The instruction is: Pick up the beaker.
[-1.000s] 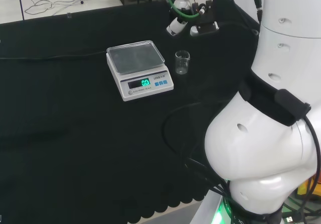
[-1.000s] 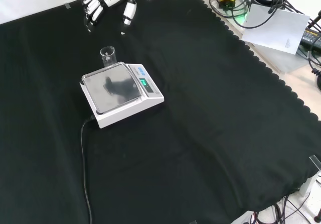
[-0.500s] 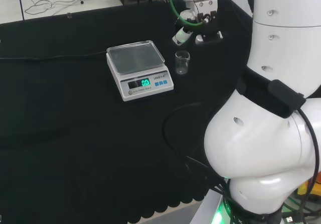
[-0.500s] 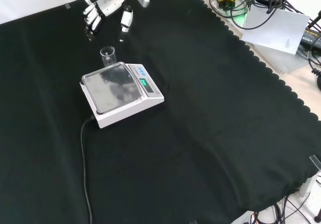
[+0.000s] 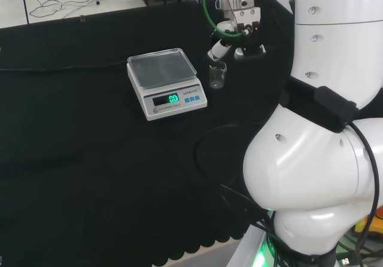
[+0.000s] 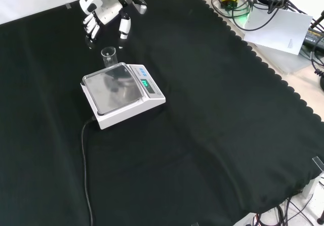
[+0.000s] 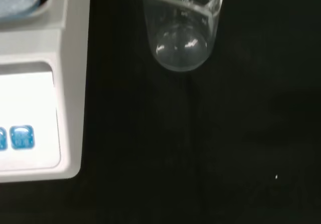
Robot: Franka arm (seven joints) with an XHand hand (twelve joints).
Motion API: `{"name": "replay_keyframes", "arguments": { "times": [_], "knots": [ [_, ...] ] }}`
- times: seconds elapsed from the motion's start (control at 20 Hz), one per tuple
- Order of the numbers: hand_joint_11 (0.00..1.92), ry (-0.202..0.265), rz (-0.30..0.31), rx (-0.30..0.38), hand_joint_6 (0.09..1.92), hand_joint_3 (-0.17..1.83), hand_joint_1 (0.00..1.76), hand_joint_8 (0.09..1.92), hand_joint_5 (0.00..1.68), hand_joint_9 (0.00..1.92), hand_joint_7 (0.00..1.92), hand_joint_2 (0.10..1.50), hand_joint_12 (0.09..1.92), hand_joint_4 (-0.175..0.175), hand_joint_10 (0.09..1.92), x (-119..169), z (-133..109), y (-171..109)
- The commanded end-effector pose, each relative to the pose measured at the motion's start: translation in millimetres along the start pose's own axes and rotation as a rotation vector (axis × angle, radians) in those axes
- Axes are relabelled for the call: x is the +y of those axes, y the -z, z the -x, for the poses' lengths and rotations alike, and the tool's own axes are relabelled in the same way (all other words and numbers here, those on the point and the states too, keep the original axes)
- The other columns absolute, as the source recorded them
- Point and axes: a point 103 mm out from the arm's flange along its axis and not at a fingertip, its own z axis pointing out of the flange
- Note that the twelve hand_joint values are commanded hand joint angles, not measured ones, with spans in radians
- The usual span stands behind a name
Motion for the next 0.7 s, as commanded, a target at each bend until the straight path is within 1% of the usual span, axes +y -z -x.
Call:
{"name": "replay_keyframes", "arguments": {
  "times": [0.05,0.35,0.5,0.6,0.7],
  "knots": [
    [0.00,0.017,-0.018,0.006,0.09,0.17,0.65,0.58,0.32,0.27,0.18,0.96,1.25,0.016,0.77,3,0,-12],
    [0.00,0.033,-0.046,-0.002,0.09,0.18,0.66,0.58,0.32,0.27,0.17,0.94,1.26,0.012,0.78,7,-3,-23],
    [0.00,0.033,-0.058,-0.016,0.09,0.18,0.68,0.59,0.33,0.26,0.17,0.91,1.26,0.026,0.78,9,-5,-27],
    [0.00,0.031,-0.065,-0.024,0.09,0.18,0.69,0.59,0.34,0.26,0.17,0.90,1.27,0.030,0.78,12,-5,-30],
    [0.00,0.028,-0.070,-0.029,0.09,0.23,0.70,0.60,0.36,0.25,0.16,0.87,1.28,0.031,0.79,15,-6,-32]
  ]
}}
